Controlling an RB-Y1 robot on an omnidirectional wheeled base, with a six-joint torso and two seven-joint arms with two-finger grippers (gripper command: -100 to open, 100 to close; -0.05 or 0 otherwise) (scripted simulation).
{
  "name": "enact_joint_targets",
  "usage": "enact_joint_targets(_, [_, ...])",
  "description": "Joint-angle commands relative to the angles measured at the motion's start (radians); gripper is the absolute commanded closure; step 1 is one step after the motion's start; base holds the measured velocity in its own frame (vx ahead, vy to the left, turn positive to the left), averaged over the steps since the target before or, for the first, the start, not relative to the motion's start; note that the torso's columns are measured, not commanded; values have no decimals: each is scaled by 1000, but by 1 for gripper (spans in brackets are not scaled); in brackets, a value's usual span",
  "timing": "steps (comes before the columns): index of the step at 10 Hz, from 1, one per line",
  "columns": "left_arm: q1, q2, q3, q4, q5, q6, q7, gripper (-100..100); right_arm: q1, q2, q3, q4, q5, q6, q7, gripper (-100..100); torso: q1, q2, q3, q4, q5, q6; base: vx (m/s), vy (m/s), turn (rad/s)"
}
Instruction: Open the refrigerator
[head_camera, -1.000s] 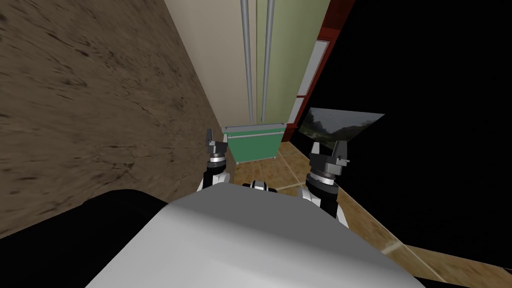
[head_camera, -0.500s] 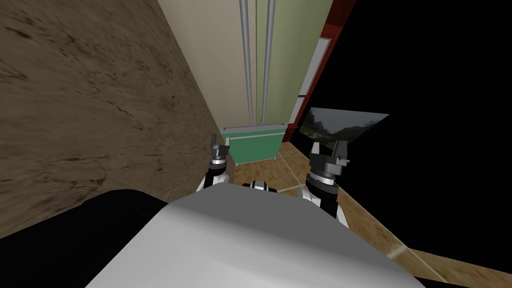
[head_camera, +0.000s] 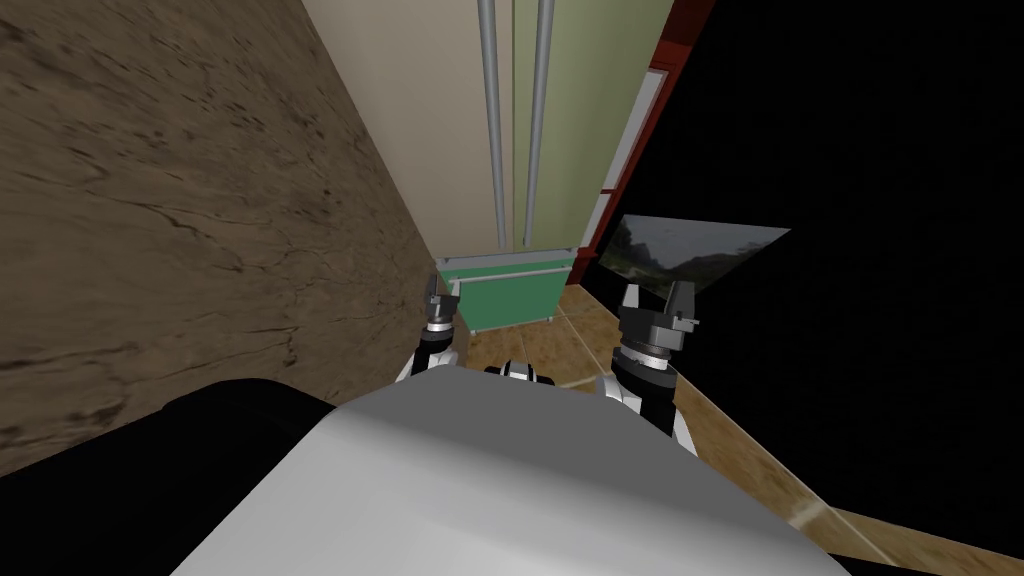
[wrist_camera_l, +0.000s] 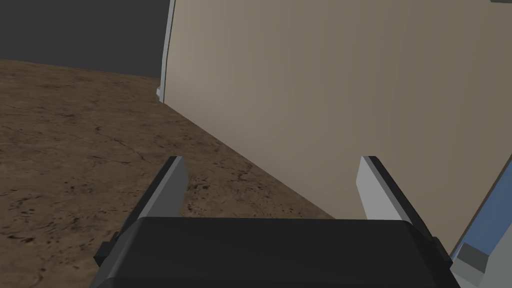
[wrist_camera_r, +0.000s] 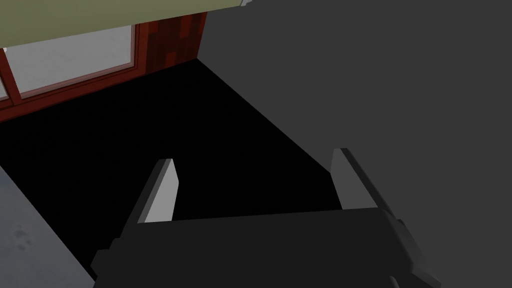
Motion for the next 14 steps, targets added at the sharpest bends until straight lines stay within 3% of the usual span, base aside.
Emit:
enact_joint_targets(1, [0, 11, 3, 71, 14, -59, -2, -100, 0, 0, 0, 0, 0, 0, 0, 0, 0, -2, -1, -1, 0, 0, 92, 26, -7])
enact_joint_targets(14, [-27, 26, 19, 415, 83, -309, 9, -100, 0, 0, 0, 0, 0, 0, 0, 0, 0, 0, 0, 0, 0, 0, 95, 34, -7])
